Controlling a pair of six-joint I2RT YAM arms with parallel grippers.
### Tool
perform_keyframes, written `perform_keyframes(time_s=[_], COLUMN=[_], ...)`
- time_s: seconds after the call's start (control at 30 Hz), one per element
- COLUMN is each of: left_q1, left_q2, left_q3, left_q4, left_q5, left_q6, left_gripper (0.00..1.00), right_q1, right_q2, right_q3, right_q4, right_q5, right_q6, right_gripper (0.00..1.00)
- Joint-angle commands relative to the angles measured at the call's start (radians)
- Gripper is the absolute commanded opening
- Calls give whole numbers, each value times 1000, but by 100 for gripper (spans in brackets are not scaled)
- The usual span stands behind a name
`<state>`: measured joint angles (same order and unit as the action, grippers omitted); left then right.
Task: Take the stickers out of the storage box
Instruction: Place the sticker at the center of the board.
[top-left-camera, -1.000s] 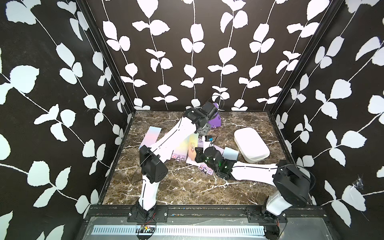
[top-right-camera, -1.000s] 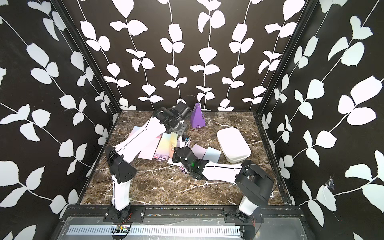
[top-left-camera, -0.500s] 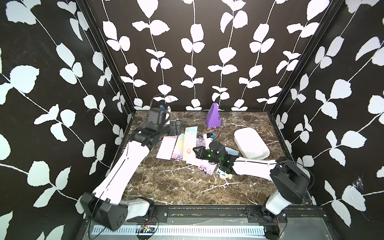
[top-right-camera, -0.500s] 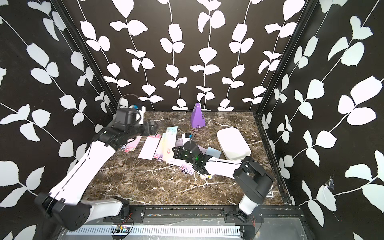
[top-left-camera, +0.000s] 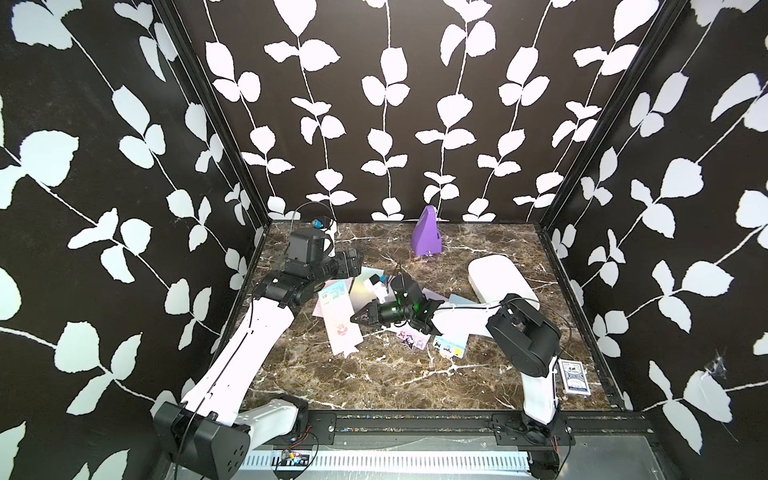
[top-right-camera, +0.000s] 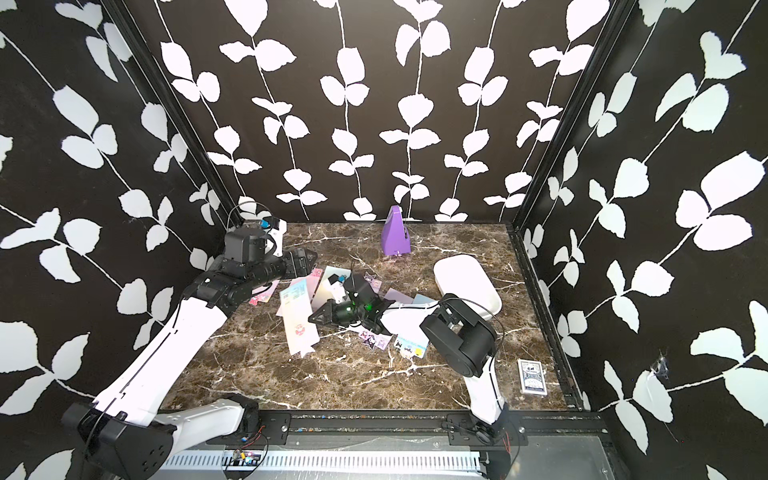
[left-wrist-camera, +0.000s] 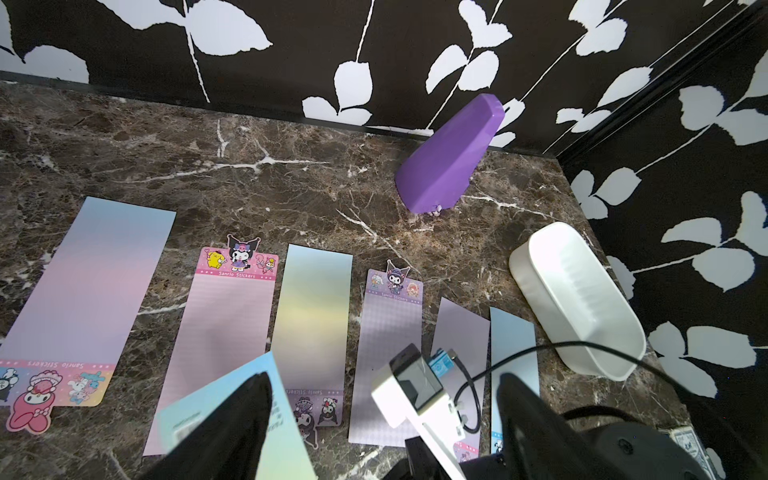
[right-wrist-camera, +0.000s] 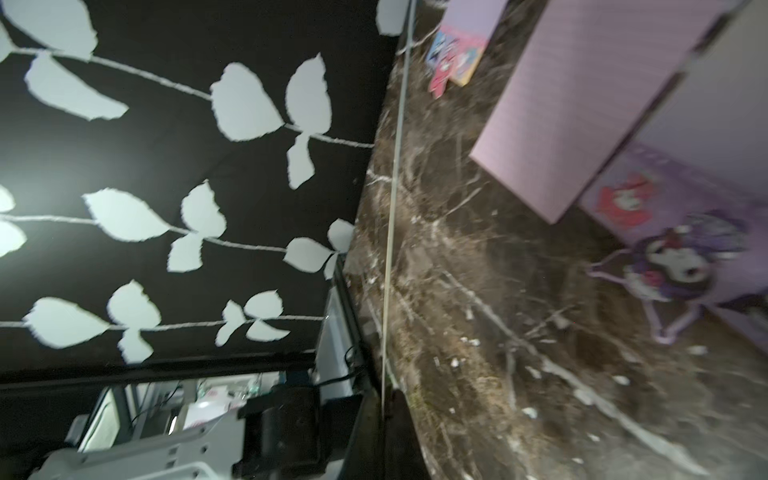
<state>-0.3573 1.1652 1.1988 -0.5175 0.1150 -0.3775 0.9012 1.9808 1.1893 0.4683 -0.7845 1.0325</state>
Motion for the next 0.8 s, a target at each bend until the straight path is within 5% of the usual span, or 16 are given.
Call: perform_keyframes(time_s=[0.0, 0.1, 0.23, 0.77], left_q1=[7, 11, 12, 13], left_q2=[-33, -46, -43, -3], left_q3=[-8, -21, -21, -21], left_q4=[-9, 0, 0, 17], left_q5=[-18, -28, -21, 12], left_q6=[14, 13, 11, -3], left_gripper=[88, 88, 88, 88], right_q1=[2, -2, -4, 27], right_q2=[5, 74, 143, 355], right_q3=[158, 278, 375, 641], right_q4=[-375, -712, -1061, -1433], right_q5=[-256, -386, -358, -261], right_q6=[-257, -473, -670, -895], right_gripper=[4, 7, 7, 9])
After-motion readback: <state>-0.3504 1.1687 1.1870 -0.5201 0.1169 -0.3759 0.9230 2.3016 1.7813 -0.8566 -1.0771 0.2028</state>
